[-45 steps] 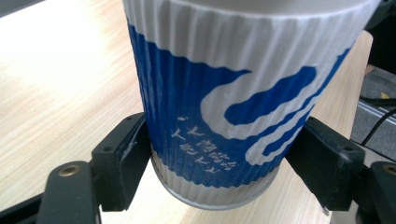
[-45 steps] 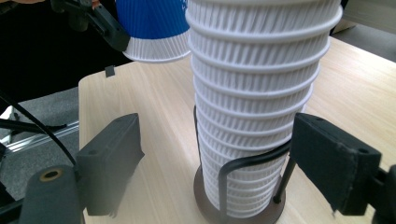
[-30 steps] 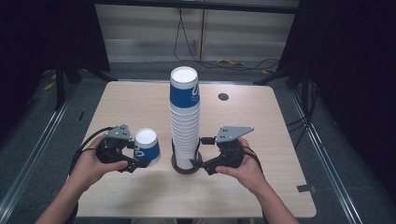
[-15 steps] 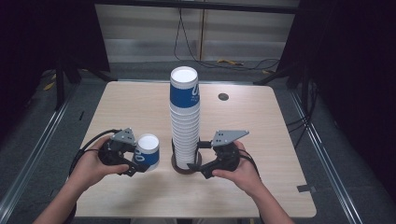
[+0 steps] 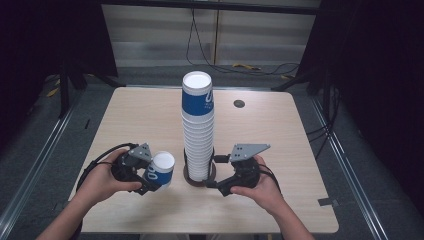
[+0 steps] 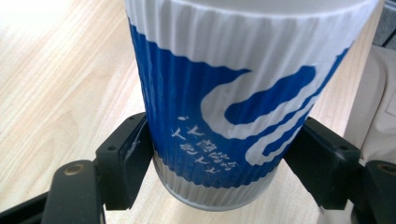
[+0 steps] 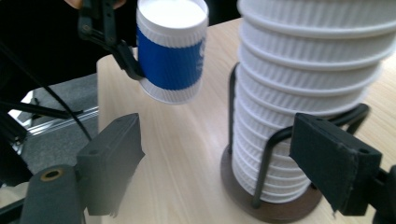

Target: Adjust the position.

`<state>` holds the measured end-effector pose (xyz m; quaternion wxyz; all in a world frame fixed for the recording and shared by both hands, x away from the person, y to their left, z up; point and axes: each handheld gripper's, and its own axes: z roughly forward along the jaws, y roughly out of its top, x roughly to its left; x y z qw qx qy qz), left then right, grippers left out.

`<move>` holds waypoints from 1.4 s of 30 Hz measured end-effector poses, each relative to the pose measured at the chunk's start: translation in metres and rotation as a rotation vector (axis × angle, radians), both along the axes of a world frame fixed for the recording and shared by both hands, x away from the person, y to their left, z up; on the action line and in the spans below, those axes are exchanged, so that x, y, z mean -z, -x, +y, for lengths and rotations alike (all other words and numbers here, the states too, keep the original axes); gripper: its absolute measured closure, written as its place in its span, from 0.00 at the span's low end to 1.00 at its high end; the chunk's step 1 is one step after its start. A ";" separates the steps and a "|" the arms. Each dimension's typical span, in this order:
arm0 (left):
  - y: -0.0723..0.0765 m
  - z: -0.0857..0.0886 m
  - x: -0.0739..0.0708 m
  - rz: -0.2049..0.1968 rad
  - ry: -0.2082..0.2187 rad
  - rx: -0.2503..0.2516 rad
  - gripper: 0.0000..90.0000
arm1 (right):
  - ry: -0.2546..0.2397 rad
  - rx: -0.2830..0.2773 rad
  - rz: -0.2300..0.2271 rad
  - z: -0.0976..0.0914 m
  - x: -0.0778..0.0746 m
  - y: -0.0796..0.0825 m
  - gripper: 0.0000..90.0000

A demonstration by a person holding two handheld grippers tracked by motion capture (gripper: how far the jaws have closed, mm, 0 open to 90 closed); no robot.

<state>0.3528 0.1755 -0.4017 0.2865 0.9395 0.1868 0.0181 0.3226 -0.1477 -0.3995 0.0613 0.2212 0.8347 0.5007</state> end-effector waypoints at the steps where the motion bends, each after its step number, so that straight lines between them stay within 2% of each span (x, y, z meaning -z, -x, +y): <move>1: 0.000 0.000 0.000 0.000 0.000 0.000 0.29 | 0.000 0.000 0.000 0.000 0.000 0.000 0.18; 2: 0.002 -0.002 0.001 0.005 -0.023 0.014 0.29 | 0.008 -0.015 -0.002 0.002 -0.001 0.003 0.18; 3: 0.002 -0.002 0.001 0.005 -0.023 0.014 0.29 | 0.016 -0.024 -0.004 0.004 -0.001 0.004 0.18; 4: 0.002 -0.004 0.002 0.001 -0.053 0.031 0.29 | 0.022 -0.034 -0.009 0.005 -0.001 0.005 0.18; 7: 0.004 -0.007 0.002 0.005 -0.070 0.038 0.29 | 0.030 -0.052 -0.007 0.009 -0.001 0.007 0.18; 10: 0.006 -0.011 0.002 0.002 -0.135 0.076 0.29 | 0.072 -0.085 -0.019 0.018 0.002 0.010 0.18; 11: 0.006 -0.012 0.002 0.000 -0.147 0.091 0.29 | 0.081 -0.093 -0.020 0.021 0.003 0.010 0.18; 13: 0.007 -0.014 0.002 -0.001 -0.156 0.087 0.29 | 0.088 -0.102 -0.023 0.023 0.004 0.010 0.18; 14: 0.008 -0.016 0.001 -0.002 -0.190 0.109 0.29 | 0.101 -0.116 -0.027 0.027 0.006 0.011 0.19; 17: 0.010 -0.019 0.002 0.003 -0.211 0.115 0.29 | 0.113 -0.129 -0.025 0.033 0.008 0.011 0.19; 18: 0.011 -0.022 0.002 -0.003 -0.240 0.137 0.29 | 0.121 -0.135 -0.029 0.035 0.009 0.010 0.19; 19: 0.011 -0.022 0.002 -0.003 -0.240 0.137 0.29 | 0.121 -0.135 -0.029 0.035 0.009 0.010 0.19; 20: 0.011 -0.025 0.002 -0.009 -0.267 0.162 0.29 | 0.139 -0.145 -0.035 0.039 0.010 0.011 0.19; 22: 0.012 -0.026 0.003 -0.005 -0.269 0.153 0.29 | 0.155 -0.155 -0.041 0.042 0.011 0.011 0.19; 27: 0.013 -0.031 0.001 -0.013 -0.304 0.193 0.29 | 0.163 -0.158 -0.041 0.048 0.014 0.010 0.19; 29: 0.014 -0.031 0.002 -0.014 -0.298 0.182 0.29 | 0.163 -0.159 -0.042 0.049 0.015 0.010 0.19; 30: 0.014 -0.032 0.001 0.002 -0.304 0.186 0.29 | 0.170 -0.160 -0.040 0.052 0.017 0.010 0.18; 39: 0.018 -0.040 0.003 -0.004 -0.343 0.231 0.29 | 0.166 -0.173 -0.032 0.062 0.022 0.008 0.18; 42: 0.020 -0.043 0.002 -0.017 -0.343 0.258 0.29 | 0.161 -0.182 -0.029 0.069 0.023 0.008 0.18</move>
